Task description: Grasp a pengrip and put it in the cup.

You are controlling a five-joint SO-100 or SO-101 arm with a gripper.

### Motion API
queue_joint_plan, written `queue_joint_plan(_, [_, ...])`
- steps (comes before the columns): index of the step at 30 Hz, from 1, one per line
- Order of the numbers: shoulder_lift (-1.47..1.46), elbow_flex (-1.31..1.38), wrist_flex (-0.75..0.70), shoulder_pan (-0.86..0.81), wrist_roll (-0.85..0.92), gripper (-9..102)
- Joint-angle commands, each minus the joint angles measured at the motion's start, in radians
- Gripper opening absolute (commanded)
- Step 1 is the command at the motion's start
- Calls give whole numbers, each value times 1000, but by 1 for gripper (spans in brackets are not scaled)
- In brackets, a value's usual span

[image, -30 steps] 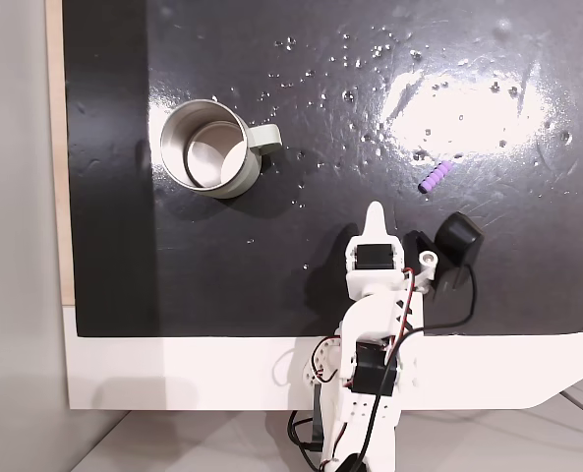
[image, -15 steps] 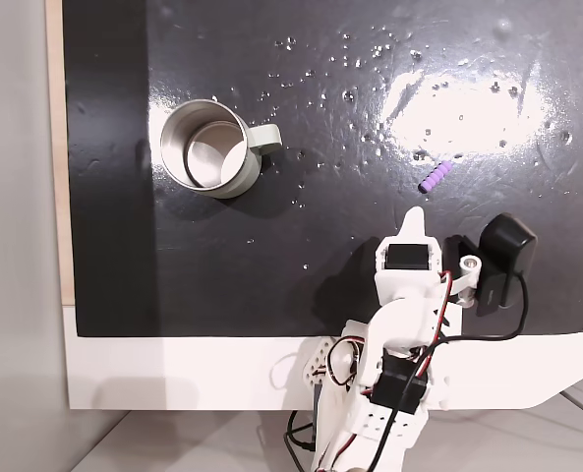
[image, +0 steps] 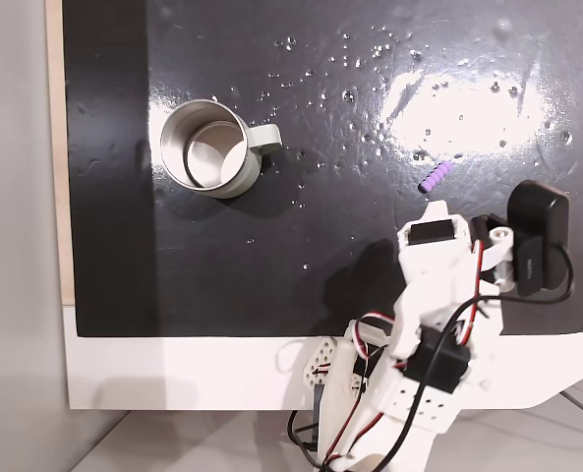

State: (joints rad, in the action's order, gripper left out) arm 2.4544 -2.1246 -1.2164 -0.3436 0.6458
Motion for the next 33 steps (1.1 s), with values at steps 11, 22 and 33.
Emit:
queue_joint_plan(11, [-196, 155, 71, -46, 282, 0])
queue_joint_plan(22, [-483, 314, 129, -110, 393, 7])
queue_joint_plan(33, [-598, 221, 169, -104, 425, 18])
